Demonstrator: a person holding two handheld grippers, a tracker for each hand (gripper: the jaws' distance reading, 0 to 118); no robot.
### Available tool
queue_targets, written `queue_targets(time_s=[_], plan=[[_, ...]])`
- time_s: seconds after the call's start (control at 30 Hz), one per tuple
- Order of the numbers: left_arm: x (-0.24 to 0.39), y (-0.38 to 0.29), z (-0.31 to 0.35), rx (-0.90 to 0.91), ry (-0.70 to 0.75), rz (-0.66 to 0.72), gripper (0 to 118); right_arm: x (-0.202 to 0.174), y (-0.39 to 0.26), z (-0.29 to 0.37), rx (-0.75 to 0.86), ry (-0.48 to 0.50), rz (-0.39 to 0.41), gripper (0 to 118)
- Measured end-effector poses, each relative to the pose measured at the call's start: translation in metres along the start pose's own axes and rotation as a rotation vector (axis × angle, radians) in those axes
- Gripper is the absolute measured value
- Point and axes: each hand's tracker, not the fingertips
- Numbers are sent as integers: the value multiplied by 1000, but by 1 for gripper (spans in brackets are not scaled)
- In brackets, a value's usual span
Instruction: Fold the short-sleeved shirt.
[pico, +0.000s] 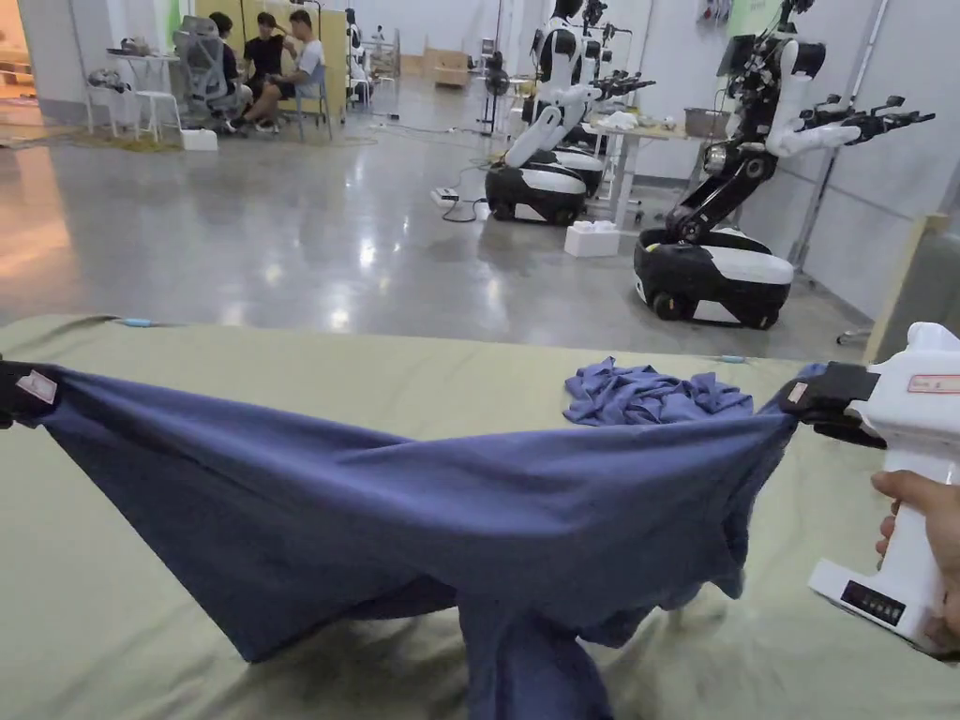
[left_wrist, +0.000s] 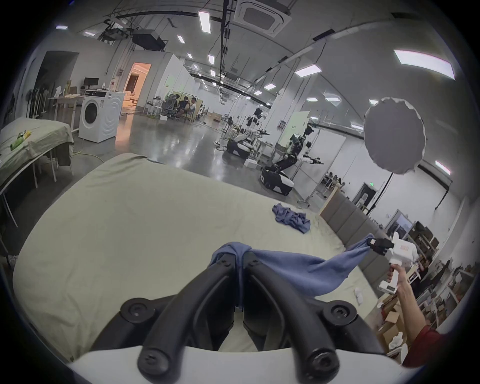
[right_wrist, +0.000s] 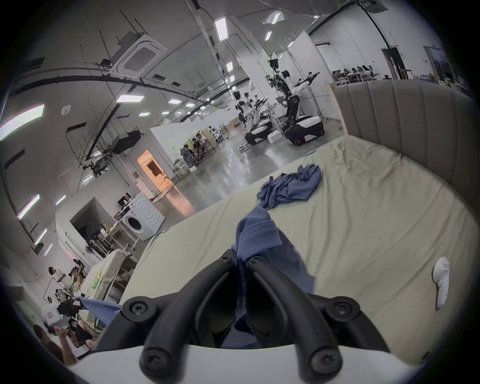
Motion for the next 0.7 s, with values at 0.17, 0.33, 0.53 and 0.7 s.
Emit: queue_targets(time_s=[0.17, 0.33, 0.53, 0.7], plan=[[-8, 40, -21, 17, 24, 7, 3, -27, 23, -4, 63, -21, -19, 6], [-8, 85, -43, 29, 22, 22, 3, -50, 60, -21, 94, -44, -4, 6], [7, 144, -74, 54, 34, 47, 3, -72, 113, -48, 157, -55, -20, 6], [18, 186, -102, 76, 61, -23, 3, -88, 148, -77, 188, -72, 1, 6]])
